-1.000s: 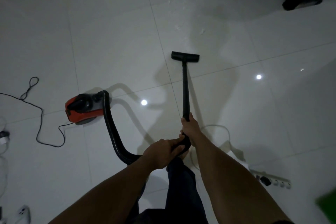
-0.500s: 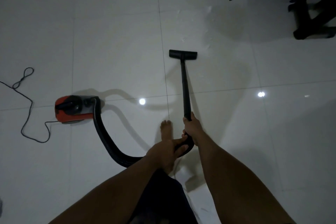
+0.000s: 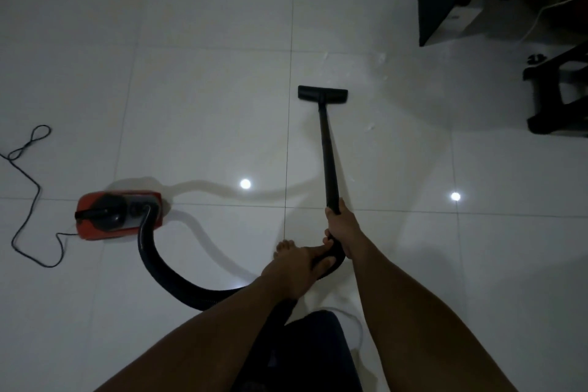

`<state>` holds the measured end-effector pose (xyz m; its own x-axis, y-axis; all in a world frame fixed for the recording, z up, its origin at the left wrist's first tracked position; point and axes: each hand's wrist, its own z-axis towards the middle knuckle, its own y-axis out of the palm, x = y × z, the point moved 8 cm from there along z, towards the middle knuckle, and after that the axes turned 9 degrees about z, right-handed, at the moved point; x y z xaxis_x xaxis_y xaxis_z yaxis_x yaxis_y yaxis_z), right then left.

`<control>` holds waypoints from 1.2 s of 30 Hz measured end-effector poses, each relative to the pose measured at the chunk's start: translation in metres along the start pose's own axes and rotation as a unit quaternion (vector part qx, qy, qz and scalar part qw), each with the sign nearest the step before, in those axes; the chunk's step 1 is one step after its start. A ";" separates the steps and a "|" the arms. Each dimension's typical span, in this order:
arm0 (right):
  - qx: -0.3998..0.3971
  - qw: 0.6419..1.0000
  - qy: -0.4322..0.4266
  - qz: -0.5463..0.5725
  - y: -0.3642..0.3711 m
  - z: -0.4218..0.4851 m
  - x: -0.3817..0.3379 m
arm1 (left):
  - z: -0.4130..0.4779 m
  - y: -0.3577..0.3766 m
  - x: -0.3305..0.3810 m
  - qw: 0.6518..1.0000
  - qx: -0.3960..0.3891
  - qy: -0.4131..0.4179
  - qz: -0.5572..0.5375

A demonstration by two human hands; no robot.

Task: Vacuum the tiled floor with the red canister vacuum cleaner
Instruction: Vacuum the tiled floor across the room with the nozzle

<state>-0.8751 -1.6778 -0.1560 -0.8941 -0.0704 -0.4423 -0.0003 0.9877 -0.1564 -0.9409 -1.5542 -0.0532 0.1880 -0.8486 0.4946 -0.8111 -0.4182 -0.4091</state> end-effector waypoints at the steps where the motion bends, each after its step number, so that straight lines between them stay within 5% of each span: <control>1: -0.004 1.000 0.001 -0.004 0.002 0.007 -0.012 | 0.005 -0.014 0.005 1.000 0.003 0.003 -0.012; 36: -0.034 0.994 -0.030 -0.103 0.034 0.211 -0.366 | 0.223 -0.355 0.076 0.999 0.003 -0.024 -0.024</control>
<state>-0.4535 -1.6483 -0.1855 -0.8432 -0.2785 -0.4598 -0.2131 0.9584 -0.1898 -0.5158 -1.5426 -0.0413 0.2534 -0.8424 0.4755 -0.7971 -0.4603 -0.3908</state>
